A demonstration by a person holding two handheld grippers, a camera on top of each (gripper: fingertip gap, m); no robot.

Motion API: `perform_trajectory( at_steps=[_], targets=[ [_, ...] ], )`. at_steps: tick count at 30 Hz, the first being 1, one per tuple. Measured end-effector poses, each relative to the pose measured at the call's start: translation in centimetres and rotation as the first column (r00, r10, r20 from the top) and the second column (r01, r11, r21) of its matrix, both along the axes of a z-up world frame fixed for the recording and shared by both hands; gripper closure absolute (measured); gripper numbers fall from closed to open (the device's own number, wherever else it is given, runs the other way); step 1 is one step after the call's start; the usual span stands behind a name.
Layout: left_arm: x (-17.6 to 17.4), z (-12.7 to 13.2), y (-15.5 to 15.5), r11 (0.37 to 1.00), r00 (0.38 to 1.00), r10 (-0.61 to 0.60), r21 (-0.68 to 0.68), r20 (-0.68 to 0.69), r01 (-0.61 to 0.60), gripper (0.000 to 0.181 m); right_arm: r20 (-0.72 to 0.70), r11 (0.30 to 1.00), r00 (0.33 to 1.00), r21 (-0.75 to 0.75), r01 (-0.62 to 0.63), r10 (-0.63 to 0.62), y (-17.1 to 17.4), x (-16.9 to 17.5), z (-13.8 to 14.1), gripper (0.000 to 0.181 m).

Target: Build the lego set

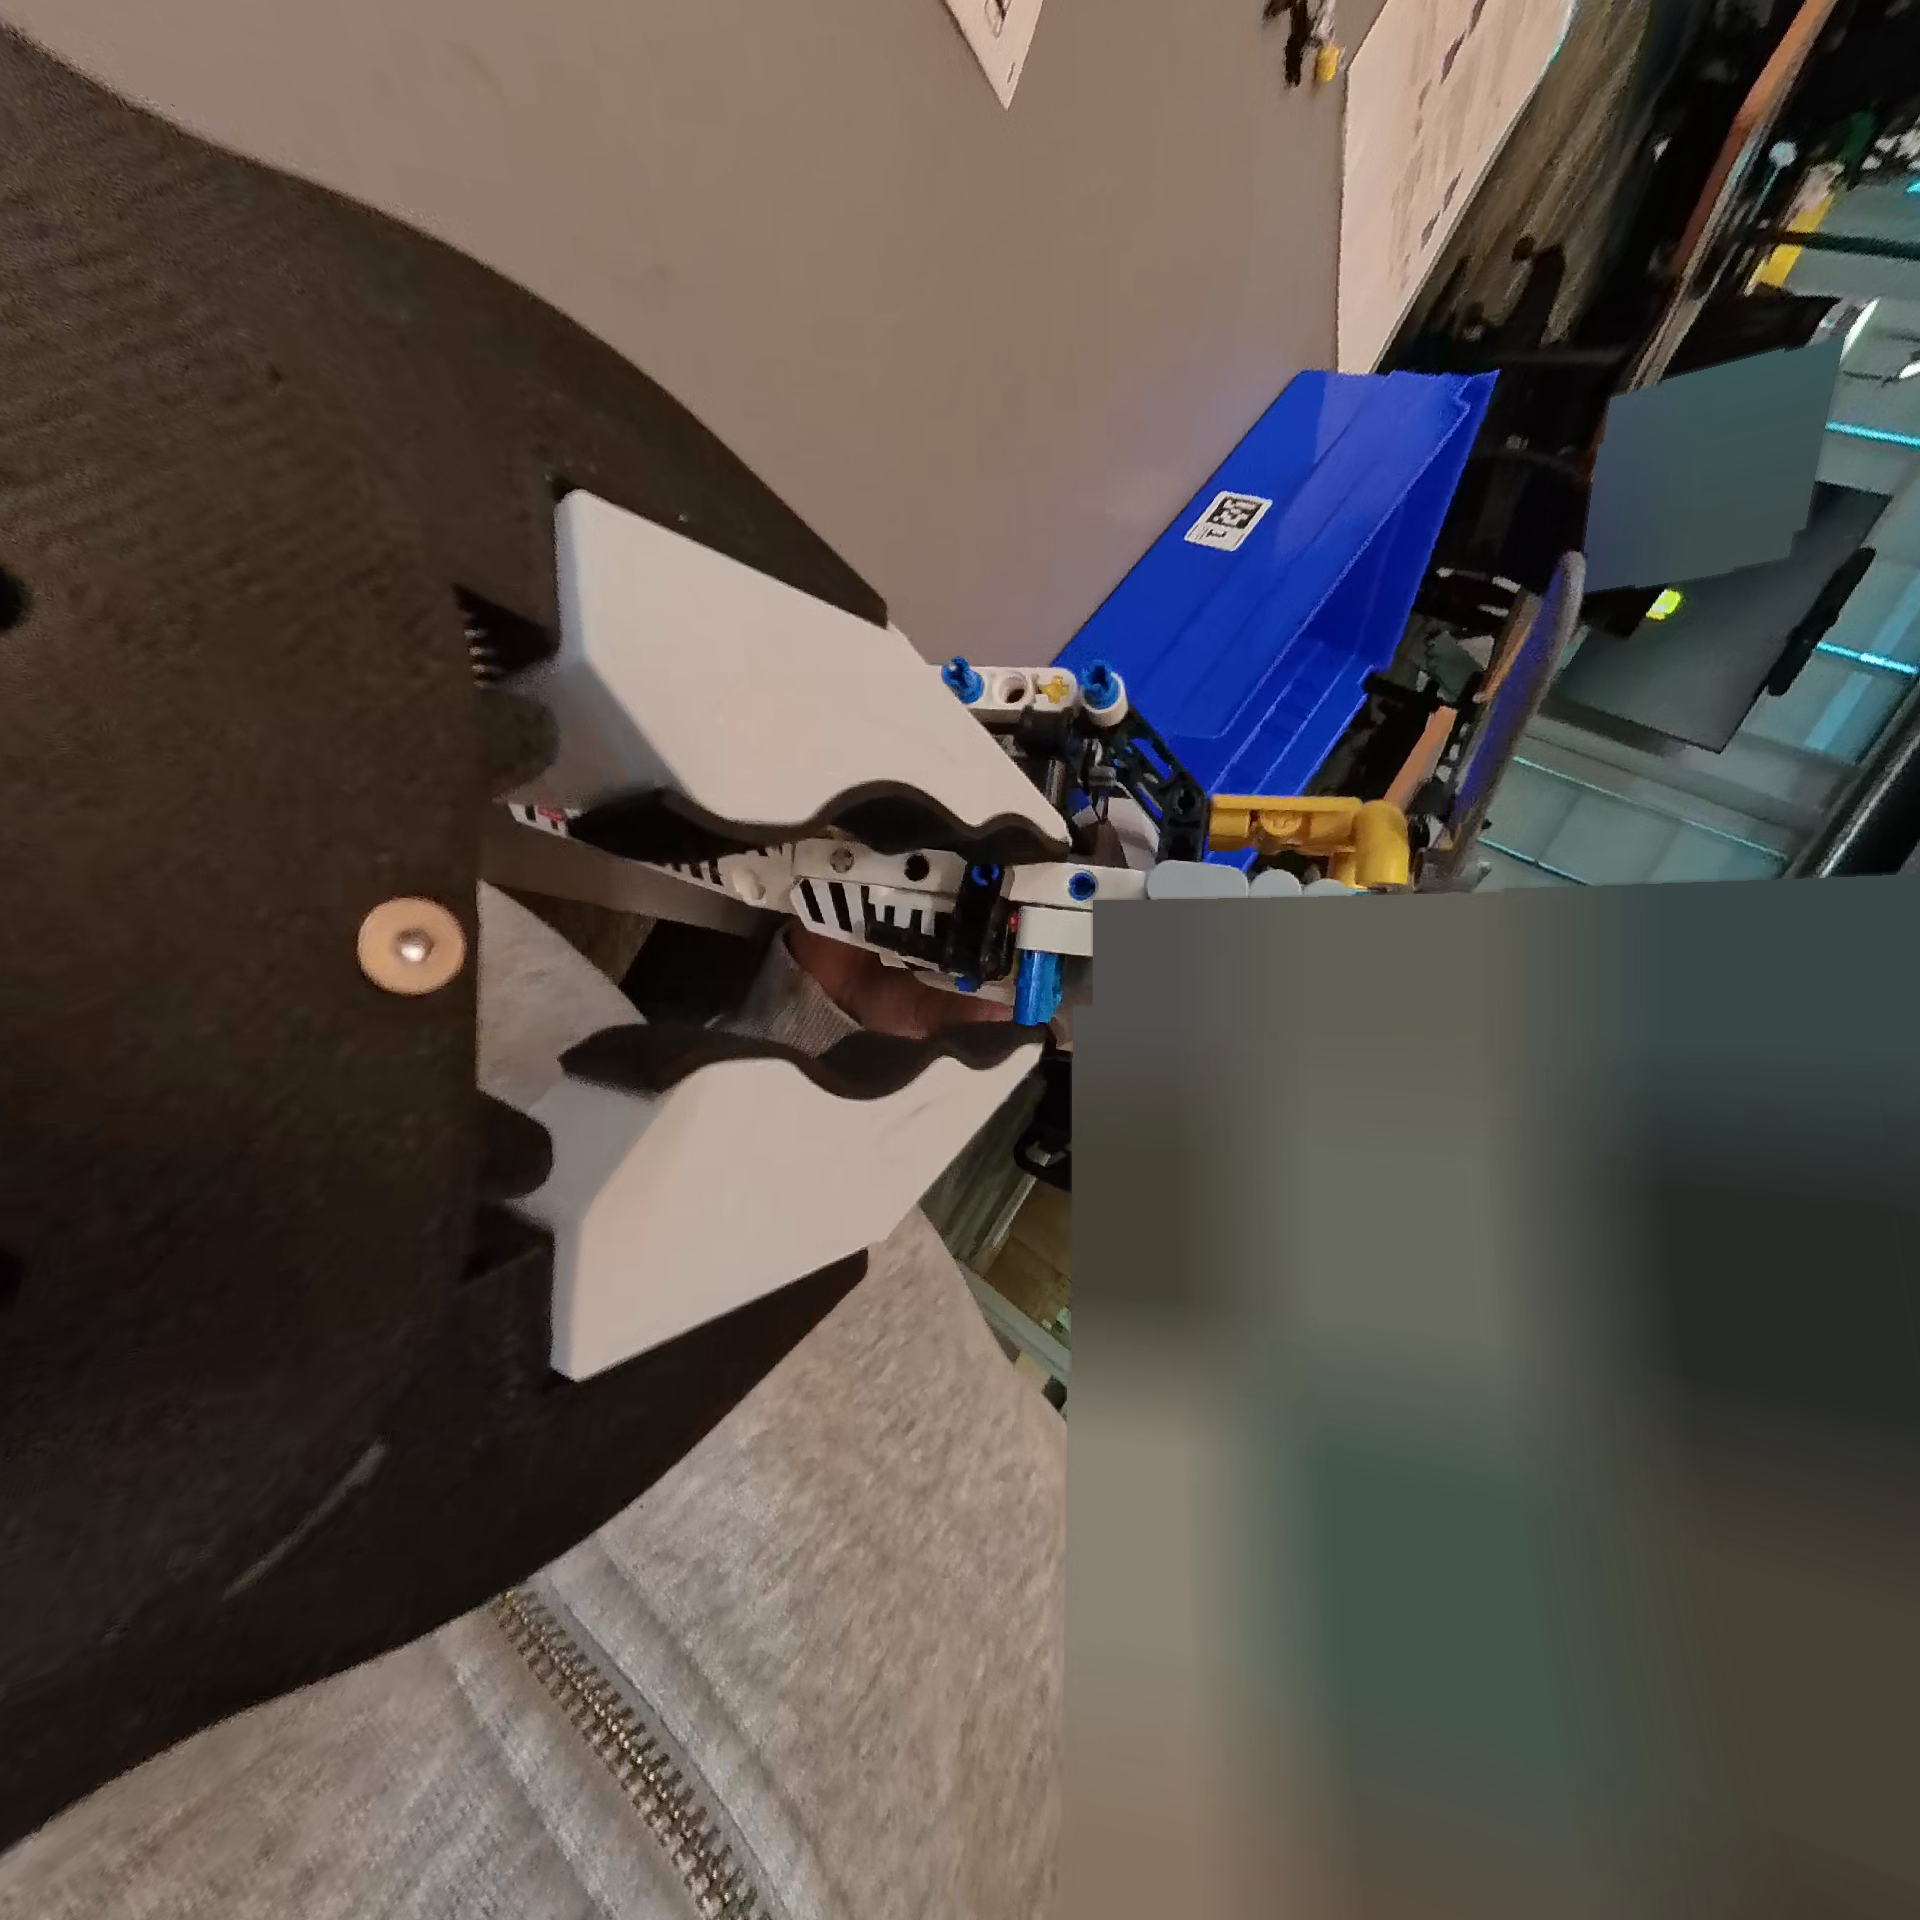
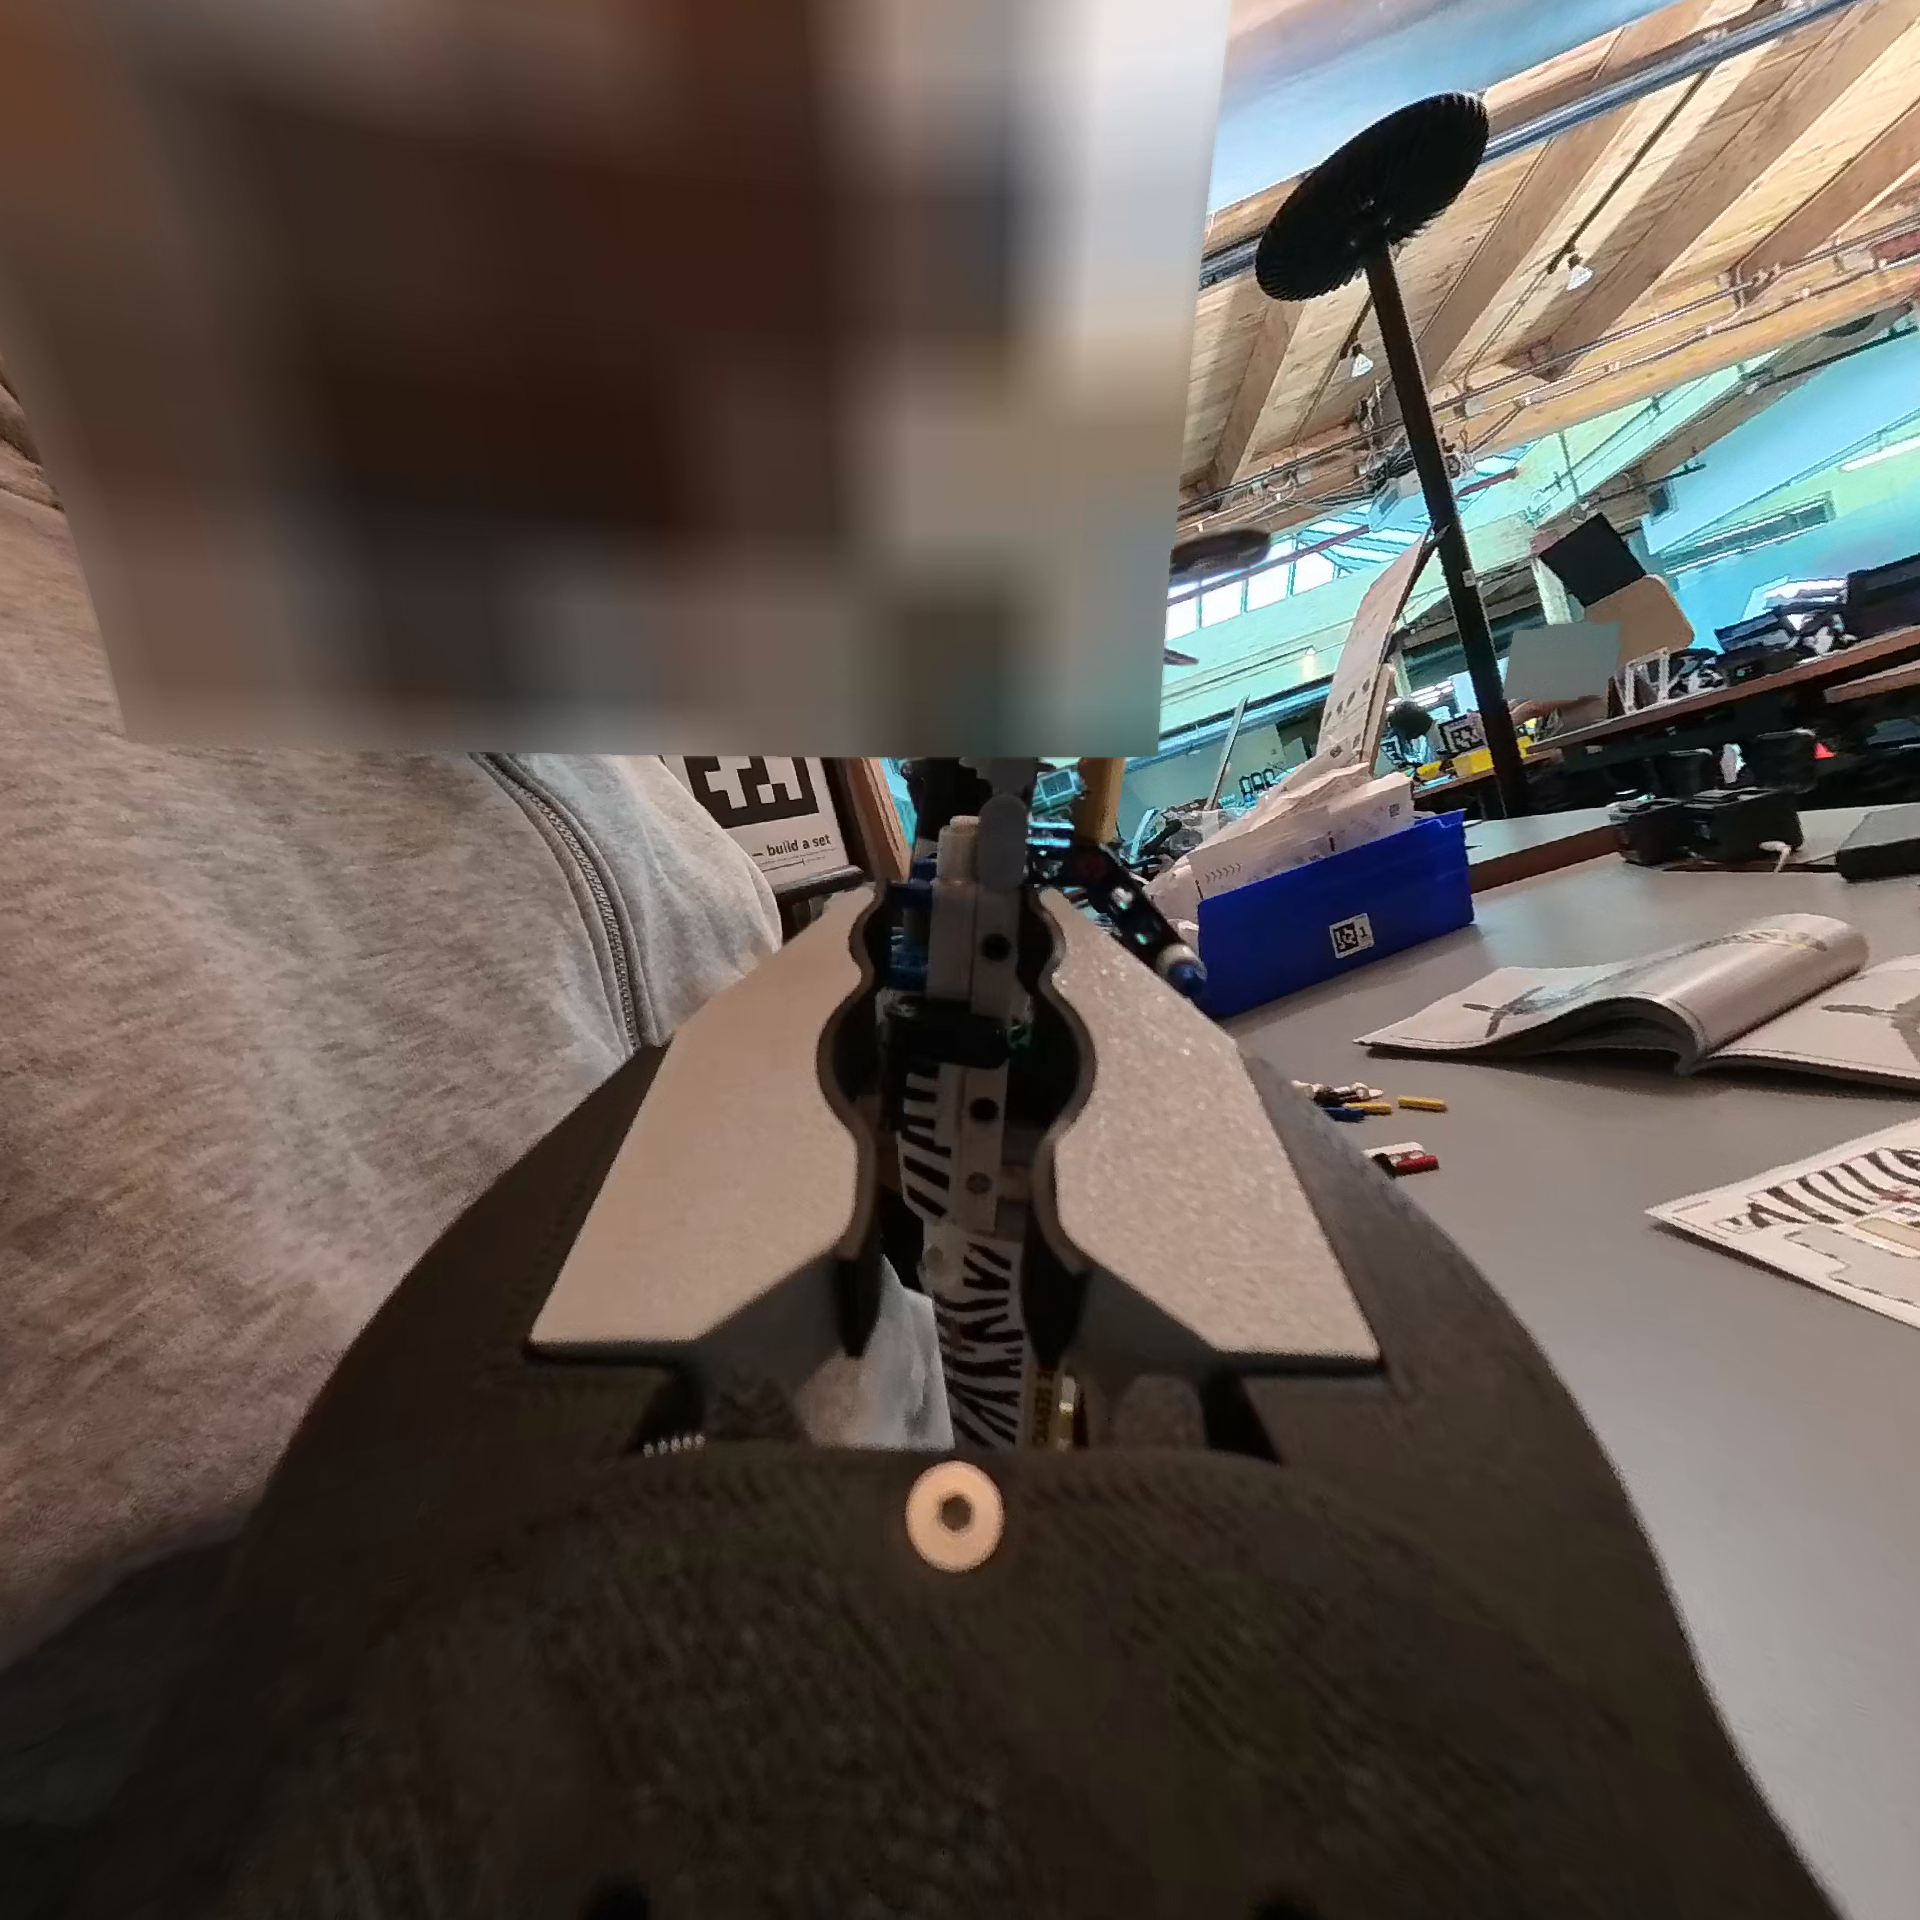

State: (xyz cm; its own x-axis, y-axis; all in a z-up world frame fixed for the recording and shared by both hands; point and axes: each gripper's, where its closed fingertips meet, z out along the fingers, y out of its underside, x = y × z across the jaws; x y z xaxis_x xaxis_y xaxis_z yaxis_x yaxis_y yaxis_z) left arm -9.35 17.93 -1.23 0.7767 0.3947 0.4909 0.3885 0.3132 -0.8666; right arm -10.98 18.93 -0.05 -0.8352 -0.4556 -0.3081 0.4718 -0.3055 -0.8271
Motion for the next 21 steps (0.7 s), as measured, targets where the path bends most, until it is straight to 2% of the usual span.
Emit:
perform_trajectory(
  at_steps=[3, 9, 16, 21],
  targets=[
    [-0.1, 0.0, -0.2, 0.998, 0.998, -0.012, 0.060, 0.058, 0.009, 0.153, -0.012, 1.000, 1.000, 0.024, 0.015, -0.014, -0.2, 0.0, 0.0, 0.160],
    [-0.3, -0.2, -0.5, 0.996, 0.994, -0.010, 0.090, 0.109, 0.000, 0.160, -0.043, 0.998, 0.999, 0.059, 0.024, -0.021, -0.3, 0.3, 0.1, 0.160],
    [-0.4, 0.0, -0.5, 0.999, 0.998, 0.024, 0.036, 0.059, -0.027, 0.160, -0.017, 1.000, 1.000, 0.031, 0.003, -0.002, -0.3, 0.1, 0.2, 0.160],
    [-0.4, 0.0, -1.1, 0.997, 0.998, 0.022, 0.076, 0.052, -0.026, 0.160, -0.010, 0.998, 1.000, 0.061, 0.002, -0.002, -0.9, 0.0, 0.0, 0.160]
  ],
)
